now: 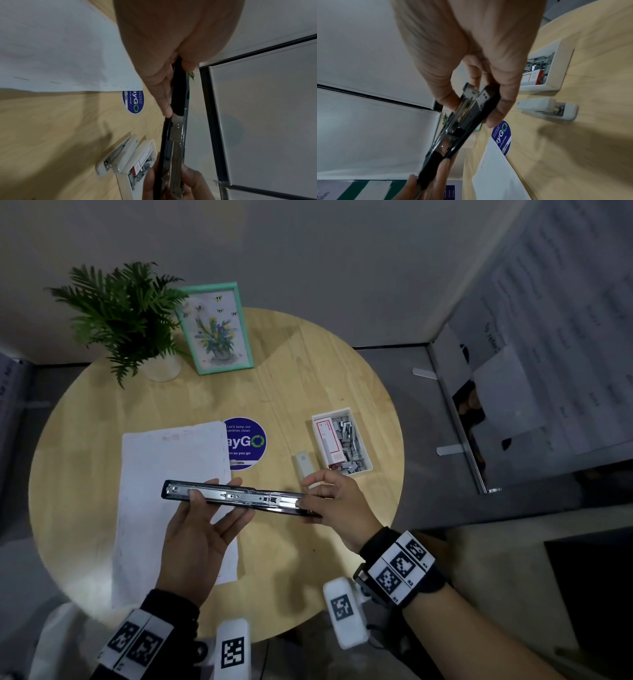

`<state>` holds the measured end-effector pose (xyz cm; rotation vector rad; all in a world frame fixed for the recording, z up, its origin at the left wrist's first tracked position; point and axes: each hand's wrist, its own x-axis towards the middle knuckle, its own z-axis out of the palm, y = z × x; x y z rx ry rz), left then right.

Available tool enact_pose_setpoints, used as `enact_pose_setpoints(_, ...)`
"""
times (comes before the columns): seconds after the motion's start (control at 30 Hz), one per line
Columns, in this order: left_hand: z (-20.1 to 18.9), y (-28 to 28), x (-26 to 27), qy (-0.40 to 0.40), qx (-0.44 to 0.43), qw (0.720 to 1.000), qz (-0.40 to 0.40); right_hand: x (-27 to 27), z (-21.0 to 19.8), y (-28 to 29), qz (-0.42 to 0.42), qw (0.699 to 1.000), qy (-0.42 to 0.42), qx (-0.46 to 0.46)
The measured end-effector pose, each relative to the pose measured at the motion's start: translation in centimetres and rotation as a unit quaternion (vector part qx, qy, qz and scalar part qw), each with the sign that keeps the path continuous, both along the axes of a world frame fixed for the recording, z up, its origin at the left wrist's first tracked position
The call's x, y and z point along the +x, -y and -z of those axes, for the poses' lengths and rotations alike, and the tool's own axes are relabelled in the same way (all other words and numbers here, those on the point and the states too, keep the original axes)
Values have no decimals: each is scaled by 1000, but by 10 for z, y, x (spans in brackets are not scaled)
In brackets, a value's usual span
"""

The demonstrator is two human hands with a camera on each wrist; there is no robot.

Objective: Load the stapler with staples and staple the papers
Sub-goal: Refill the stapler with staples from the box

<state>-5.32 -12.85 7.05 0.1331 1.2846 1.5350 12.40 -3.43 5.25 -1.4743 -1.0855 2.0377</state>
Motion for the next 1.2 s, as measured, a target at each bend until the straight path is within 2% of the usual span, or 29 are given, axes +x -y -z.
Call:
enact_pose_setpoints(0.13,5,-2,-1,17,0,1000,-8,13,4,-11,-28,999,-39,3)
enact_pose_setpoints(0.17,6,-3,-2,19,1,1000,-13,19,8,-19,-29,999,-26,23)
enact_pose_setpoints(0.23,7,-5,-5,22,-1,999,-29,35,22,-45,-38,987,87,126)
enact_pose_setpoints(0.27,8,-7,-6,24,-3,999,-36,45,32,-59,-51,965,179,187)
enact_pose_setpoints(0.33,9,-10,-7,23,-10,999,-45,62,53,-88,-106,876,373,287)
enact_pose_setpoints(0.37,10,-11,-7,21,-13,999,-46,68,64,-100,-147,830,438,313)
enact_pose_setpoints(0.4,11,-13,-6,18,-14,999,-47,70,74,-109,-181,795,479,326)
enact_pose_setpoints(0.57,14,-16,-1,1,-23,998,-52,50,99,-124,-277,675,575,370)
enact_pose_setpoints(0.63,15,-16,1,0,-23,998,-52,41,104,-123,-297,648,598,366)
enact_pose_setpoints(0.77,16,-17,2,1,-27,998,-56,31,113,-122,-300,637,622,342)
enact_pose_setpoints(0.87,15,-18,2,3,-33,998,-59,27,118,-122,-289,645,629,324)
enact_pose_setpoints(1.0,14,-22,2,5,-29,998,-60,26,118,-124,-255,681,621,293)
enact_pose_setpoints(1.1,13,-25,2,10,-24,998,-60,27,110,-120,-223,699,604,309)
enact_pose_setpoints(1.13,12,-26,2,13,-23,998,-60,30,107,-118,-199,713,592,318)
enact_pose_setpoints(1.2,9,-28,1,21,-19,998,-59,36,97,-111,-123,769,534,328)
